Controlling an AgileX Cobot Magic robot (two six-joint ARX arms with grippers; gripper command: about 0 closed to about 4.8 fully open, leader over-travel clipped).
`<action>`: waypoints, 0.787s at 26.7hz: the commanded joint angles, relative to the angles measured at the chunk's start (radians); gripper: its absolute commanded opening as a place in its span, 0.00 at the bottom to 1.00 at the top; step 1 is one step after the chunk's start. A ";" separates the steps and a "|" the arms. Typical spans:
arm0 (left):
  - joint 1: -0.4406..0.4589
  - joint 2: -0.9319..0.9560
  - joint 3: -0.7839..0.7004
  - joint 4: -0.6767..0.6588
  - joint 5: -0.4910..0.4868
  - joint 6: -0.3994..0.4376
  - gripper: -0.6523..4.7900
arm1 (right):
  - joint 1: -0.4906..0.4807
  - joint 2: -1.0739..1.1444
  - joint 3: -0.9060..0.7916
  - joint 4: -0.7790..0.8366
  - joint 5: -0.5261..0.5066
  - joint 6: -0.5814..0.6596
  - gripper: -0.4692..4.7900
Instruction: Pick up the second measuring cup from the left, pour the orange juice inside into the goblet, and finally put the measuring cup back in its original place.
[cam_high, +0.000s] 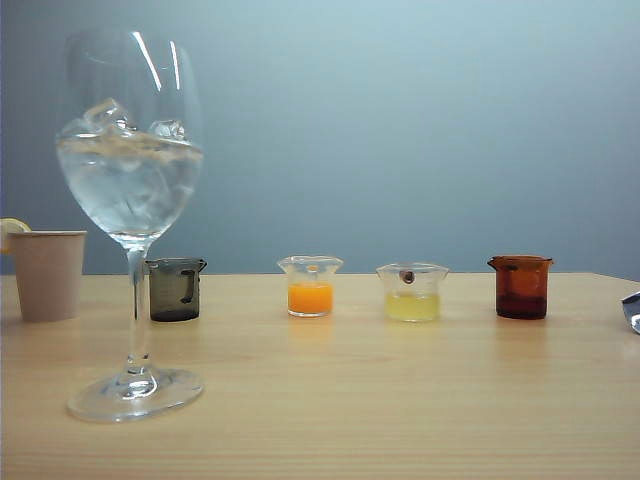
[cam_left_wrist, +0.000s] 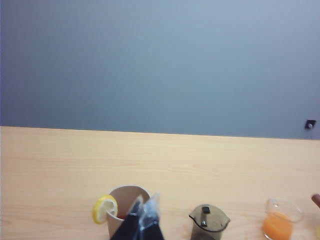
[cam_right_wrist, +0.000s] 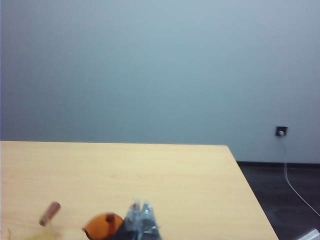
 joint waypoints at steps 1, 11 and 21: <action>0.001 0.065 0.067 -0.019 0.034 0.003 0.11 | 0.003 0.084 0.053 0.080 -0.020 0.003 0.09; -0.017 0.219 0.219 -0.114 0.085 0.003 0.11 | 0.126 0.348 0.187 0.183 -0.019 0.003 0.09; -0.153 0.314 0.317 -0.192 0.158 -0.006 0.11 | 0.416 0.659 0.195 0.418 -0.010 0.003 0.09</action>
